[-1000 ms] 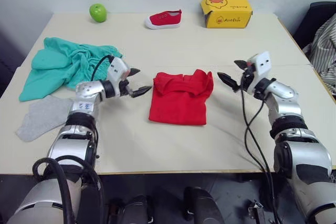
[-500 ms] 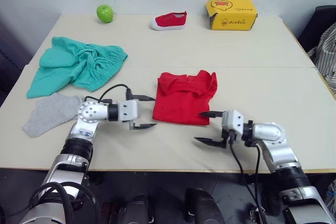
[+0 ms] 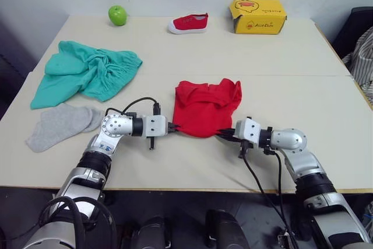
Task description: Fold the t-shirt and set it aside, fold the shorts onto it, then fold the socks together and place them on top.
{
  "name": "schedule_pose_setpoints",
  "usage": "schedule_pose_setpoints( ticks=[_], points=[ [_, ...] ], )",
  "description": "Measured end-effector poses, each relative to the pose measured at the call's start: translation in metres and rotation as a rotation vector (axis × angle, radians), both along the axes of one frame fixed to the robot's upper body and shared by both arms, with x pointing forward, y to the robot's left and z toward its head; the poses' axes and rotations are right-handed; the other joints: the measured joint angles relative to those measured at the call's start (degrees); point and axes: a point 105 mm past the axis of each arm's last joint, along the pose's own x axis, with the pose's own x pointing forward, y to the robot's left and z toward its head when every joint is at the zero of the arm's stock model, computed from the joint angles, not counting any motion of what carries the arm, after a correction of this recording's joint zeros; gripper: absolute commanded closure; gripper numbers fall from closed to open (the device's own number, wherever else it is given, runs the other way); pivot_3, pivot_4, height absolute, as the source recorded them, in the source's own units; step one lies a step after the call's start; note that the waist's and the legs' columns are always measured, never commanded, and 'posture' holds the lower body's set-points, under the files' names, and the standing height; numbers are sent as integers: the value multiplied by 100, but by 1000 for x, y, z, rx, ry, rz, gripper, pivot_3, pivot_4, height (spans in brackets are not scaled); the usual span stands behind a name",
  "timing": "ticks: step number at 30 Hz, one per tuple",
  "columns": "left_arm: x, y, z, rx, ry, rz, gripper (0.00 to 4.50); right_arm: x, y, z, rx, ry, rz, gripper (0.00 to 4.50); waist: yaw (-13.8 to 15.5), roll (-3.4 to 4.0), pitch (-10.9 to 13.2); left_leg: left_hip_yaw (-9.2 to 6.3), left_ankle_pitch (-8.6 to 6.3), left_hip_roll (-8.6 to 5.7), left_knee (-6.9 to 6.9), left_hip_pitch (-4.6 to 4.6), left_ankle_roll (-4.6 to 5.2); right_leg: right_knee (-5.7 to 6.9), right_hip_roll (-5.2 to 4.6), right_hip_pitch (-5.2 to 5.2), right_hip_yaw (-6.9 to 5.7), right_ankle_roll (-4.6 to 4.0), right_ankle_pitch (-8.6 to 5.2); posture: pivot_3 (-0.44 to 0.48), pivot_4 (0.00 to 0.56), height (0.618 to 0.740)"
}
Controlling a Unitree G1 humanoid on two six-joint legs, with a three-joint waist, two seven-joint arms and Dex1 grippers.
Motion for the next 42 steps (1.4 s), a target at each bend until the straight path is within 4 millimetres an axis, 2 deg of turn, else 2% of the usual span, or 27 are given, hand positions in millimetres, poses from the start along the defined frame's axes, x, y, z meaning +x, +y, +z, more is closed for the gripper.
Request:
schedule_pose_setpoints(
  ticks=[4,7,17,23,26,27,31,33,34,36,41,42],
  points=[
    [-18,0,-6,-9,45,-38,4474,-6,1,-1,33,36,22,4490,-8,0,0,-1,0,6,-2,0,-1,-2,2,-1,0,-1,-1,0,150,740],
    [-31,5,-8,11,59,-61,4474,-24,5,-3,84,102,58,4490,5,0,0,-2,-1,24,-2,-1,-1,-2,1,-1,1,-1,-1,0,150,740],
    [-74,20,-12,56,80,-66,4474,-80,3,-6,57,160,139,4490,15,0,0,-3,-11,32,-1,1,1,-4,-7,0,-2,-5,-3,0,150,740],
    [-100,18,-8,37,119,-47,4474,-96,-7,-11,17,185,130,4490,23,0,0,-3,-15,33,-1,4,1,-25,-8,1,-3,-8,-5,0,150,740],
    [-104,17,-8,36,134,-31,4474,-100,-8,-15,27,206,125,4490,28,0,0,-3,-16,32,-1,4,3,-25,-9,0,-3,-8,-5,0,150,740],
    [-105,17,-7,36,139,-28,4250,-100,-8,-15,31,216,123,4500,26,0,0,-3,-17,32,-1,6,3,-25,-10,1,-2,-8,-5,0,150,740],
    [-102,31,-2,20,172,31,3132,-108,-14,-16,60,310,102,3323,30,0,0,-6,-18,36,-1,5,0,-23,-9,0,-7,-13,-7,0,150,740],
    [-105,41,2,9,241,54,2507,-109,-13,-8,87,308,111,2694,28,0,0,-6,-18,38,-1,6,0,-23,-9,0,-8,-14,-8,0,150,740],
    [-111,47,2,25,297,41,2507,-109,-13,0,113,299,117,2694,9,1,-1,-4,-21,42,-2,9,-5,-23,-7,0,-7,-16,-9,0,150,740],
    [-112,51,9,-13,334,39,2507,-105,-15,12,139,291,117,2694,15,2,-1,-3,-21,44,-2,11,-6,-22,-5,0,-10,-19,-11,0,150,740],
    [-91,39,32,-134,282,20,4070,-84,-14,42,163,233,129,4384,73,1,-1,-8,-21,40,0,12,-6,-22,-4,6,-13,-19,-10,0,150,740],
    [-89,33,33,-144,274,3,4348,-79,-14,42,154,222,129,4500,93,1,-2,-5,-21,37,0,12,-6,-23,-2,7,-12,-18,-10,0,150,740]
  ],
)
